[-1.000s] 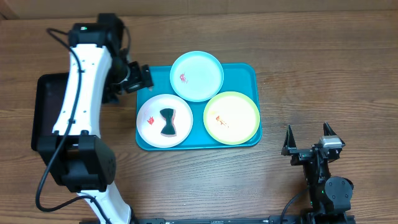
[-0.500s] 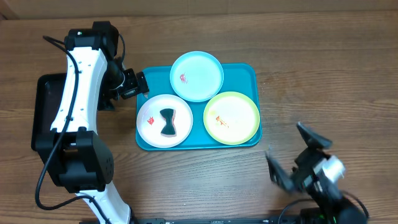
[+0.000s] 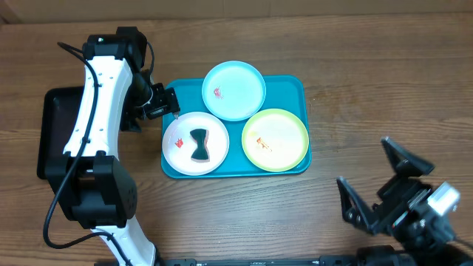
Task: Clean dirty plates on tray and stack at the side
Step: 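Reach the right gripper to the white plate's rim and grip it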
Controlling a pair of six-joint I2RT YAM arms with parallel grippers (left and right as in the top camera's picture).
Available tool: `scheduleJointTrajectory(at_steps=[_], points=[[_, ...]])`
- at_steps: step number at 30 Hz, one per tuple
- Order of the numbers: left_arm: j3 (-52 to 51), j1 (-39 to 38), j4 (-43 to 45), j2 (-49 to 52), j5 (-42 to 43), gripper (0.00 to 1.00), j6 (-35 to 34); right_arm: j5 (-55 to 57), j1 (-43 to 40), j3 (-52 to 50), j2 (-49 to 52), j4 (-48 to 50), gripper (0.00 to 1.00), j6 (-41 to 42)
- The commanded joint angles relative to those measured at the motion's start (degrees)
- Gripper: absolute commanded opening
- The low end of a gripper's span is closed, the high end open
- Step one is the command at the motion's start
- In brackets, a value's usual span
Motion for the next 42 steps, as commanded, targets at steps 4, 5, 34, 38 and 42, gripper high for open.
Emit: scheduleJointTrajectory(at_steps=[4, 5, 34, 38, 42], points=[[-0.31, -0.39, -0.11, 0.24, 0.00, 0.92, 1.09, -5.97, 0.00, 25.88, 22.73, -27.45, 1.00, -8.20], [-0.31, -0.39, -0.13, 0.24, 0.00, 0.92, 1.09, -10.80, 0.00, 28.33, 25.81, -29.62, 1.00, -6.95], [-0.31, -0.39, -0.72, 0.24, 0.02, 0.91, 1.09, 10.64, 22.64, 48.94, 71.56, -56.76, 1.00, 16.28], [-0.31, -0.39, -0.74, 0.24, 0.00, 0.91, 1.09, 9.46, 25.90, 49.33, 76.78, -50.47, 1.00, 16.37], [-0.31, -0.39, -0.72, 0.24, 0.02, 0.91, 1.09, 17.88, 29.51, 49.31, 80.96, -45.18, 0.81, 21.57]])
